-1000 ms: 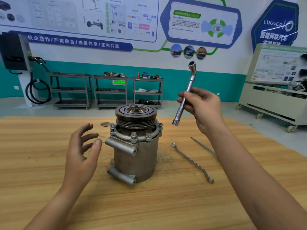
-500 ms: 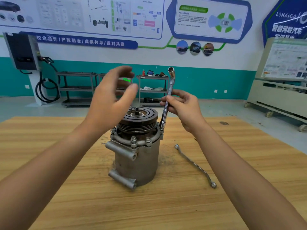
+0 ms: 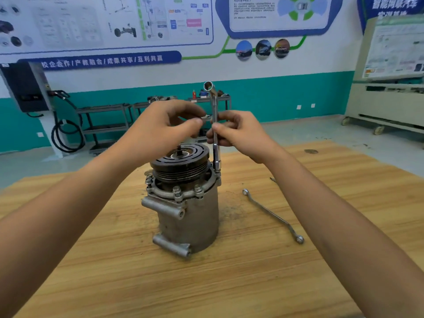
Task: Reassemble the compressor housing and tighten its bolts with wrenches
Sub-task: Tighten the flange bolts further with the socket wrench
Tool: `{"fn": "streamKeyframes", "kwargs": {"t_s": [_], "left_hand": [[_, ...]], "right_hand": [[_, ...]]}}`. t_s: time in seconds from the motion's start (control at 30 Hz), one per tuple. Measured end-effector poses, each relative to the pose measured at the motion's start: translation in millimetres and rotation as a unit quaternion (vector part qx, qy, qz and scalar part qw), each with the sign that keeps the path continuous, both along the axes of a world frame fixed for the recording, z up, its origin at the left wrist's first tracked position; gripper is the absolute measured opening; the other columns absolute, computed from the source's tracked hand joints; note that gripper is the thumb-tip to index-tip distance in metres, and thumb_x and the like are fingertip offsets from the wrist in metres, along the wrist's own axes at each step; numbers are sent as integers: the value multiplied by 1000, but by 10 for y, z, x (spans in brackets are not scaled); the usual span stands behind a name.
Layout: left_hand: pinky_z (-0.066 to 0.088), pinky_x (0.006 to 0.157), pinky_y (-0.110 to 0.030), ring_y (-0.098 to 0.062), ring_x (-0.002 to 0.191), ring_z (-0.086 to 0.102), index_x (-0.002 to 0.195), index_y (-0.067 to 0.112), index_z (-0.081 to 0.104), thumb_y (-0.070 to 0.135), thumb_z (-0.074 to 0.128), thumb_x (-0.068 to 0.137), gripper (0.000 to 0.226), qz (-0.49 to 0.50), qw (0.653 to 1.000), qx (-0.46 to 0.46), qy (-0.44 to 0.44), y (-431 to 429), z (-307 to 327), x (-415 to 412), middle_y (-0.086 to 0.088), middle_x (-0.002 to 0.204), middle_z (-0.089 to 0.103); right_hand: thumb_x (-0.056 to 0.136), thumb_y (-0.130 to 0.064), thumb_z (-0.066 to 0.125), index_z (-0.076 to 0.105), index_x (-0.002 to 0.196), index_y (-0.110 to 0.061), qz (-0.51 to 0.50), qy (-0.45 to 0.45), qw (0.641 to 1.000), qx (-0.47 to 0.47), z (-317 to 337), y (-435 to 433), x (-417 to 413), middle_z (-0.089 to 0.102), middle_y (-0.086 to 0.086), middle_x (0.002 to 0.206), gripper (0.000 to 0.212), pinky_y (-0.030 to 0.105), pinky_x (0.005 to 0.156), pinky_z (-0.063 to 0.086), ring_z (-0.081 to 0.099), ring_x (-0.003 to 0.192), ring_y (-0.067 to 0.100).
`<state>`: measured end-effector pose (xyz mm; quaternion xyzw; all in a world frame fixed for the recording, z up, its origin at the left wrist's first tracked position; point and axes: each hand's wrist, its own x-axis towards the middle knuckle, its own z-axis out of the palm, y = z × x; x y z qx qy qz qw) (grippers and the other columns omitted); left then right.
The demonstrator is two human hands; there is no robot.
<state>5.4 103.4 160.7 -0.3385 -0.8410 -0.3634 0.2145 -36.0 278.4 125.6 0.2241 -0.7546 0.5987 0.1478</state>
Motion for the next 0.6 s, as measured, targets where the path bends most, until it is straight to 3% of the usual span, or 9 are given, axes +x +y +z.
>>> {"fn": "streamKeyframes", "kwargs": {"t_s": [0.07, 0.2, 0.27, 0.33, 0.4, 0.5, 0.6], "left_hand": [[51, 73, -14, -1, 81, 64, 93, 37, 58, 19, 58, 89, 19, 1, 1000, 14, 7, 6, 64, 13, 15, 94, 64], [52, 63, -19, -3, 73, 66, 100, 31, 57, 32, 59, 89, 11, 61, 997, 37, 34, 65, 193, -89, 16, 94, 61], [51, 57, -20, -4, 68, 66, 114, 26, 55, 40, 58, 87, 30, 80, 996, 47, 11, 122, 241, -170, 13, 96, 62], [51, 56, -23, -4, 64, 65, 121, 22, 53, 44, 57, 87, 40, 100, 994, 47, 0, 172, 298, -236, 10, 96, 62], [54, 54, -25, -2, 59, 63, 108, 20, 60, 41, 56, 89, 29, 96, 995, 26, -3, 203, 352, -286, 6, 88, 66], [49, 47, -13, 5, 55, 61, 93, 20, 63, 31, 55, 92, 13, 58, 998, 9, -16, 208, 392, -339, 7, 75, 64], [51, 52, -13, 6, 59, 62, 97, 18, 63, 19, 50, 95, 13, 15, 995, 61, -82, 179, 362, -404, 6, 87, 65]], "right_hand": [[94, -8, 53, 51, 126, -2, -20, 4, 1000, 17, 2, -32, -8, 68, -2, 77, 32, 25, 76, 57, 68, 71, 6], [94, -7, 54, 45, 133, 1, -16, -6, 999, 28, 20, -67, -40, 68, 0, 77, 41, 20, 68, 56, 68, 66, 5], [94, -7, 53, 45, 132, 1, -8, -19, 1000, 23, 27, -46, -61, 69, -1, 76, 39, 18, 65, 55, 68, 66, 5], [95, -7, 52, 45, 130, 0, 13, -33, 999, 19, 35, -16, -77, 70, -4, 73, 36, 17, 65, 54, 69, 68, 5], [95, -7, 52, 46, 128, -2, 31, -37, 998, 29, 41, -7, -71, 72, -6, 70, 34, 18, 71, 55, 69, 72, 5], [94, -7, 53, 51, 114, -12, 38, -39, 998, 11, 37, 10, -44, 72, -7, 69, 21, 19, 70, 55, 69, 71, 5], [94, -10, 54, 56, 99, -18, 12, -28, 997, 64, 30, 10, 23, 70, -8, 75, 10, 21, 70, 54, 68, 72, 1]]}}
